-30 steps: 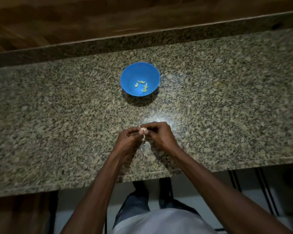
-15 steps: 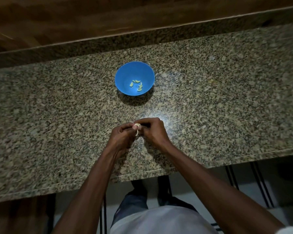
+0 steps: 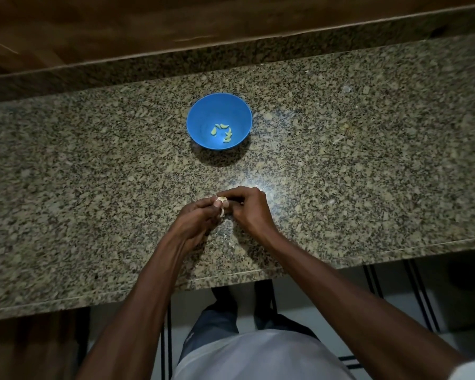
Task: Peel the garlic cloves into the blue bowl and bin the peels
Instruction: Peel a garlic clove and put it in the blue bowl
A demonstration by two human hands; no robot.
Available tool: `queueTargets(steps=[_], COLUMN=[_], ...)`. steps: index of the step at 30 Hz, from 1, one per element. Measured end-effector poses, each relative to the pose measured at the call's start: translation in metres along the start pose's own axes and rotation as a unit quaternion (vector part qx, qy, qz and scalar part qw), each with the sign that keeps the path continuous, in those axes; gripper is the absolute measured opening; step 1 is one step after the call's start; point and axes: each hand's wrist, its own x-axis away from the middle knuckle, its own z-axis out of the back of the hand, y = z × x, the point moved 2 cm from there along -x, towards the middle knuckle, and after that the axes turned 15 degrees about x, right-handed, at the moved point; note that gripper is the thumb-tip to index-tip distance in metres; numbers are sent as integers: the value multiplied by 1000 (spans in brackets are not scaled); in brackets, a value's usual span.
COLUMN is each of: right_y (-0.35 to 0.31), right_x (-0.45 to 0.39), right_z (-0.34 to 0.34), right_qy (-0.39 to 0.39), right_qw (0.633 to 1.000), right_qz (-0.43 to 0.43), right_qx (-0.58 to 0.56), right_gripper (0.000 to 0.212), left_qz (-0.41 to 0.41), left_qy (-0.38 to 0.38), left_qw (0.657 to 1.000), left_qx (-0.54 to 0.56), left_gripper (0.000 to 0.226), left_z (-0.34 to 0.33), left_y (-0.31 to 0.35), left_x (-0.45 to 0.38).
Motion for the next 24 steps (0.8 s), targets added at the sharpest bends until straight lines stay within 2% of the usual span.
queueTargets(steps=[7,12,18,24], right_y=[-2,-1,7,16], right_x=[7,6,-1,-1], right_z=[-2,-2,-1,-1], right_qy=[22,28,-13,-44], right_qw=[996,994,996,999], right_qz=[64,76,68,25], right_qx=[65,71,54,-9], right_gripper=[22,22,21,23], left_qz=[15,5,-48,-121], left_qy=[-3,14,48,71], left_qw=[1000,1000,996,987], left_qx=[-14,-22,-49,-79], left_gripper=[16,24,3,23], left_z=[-1,-5,-5,-6], left_y=[3,1,5,6], left_x=[3,7,15,23])
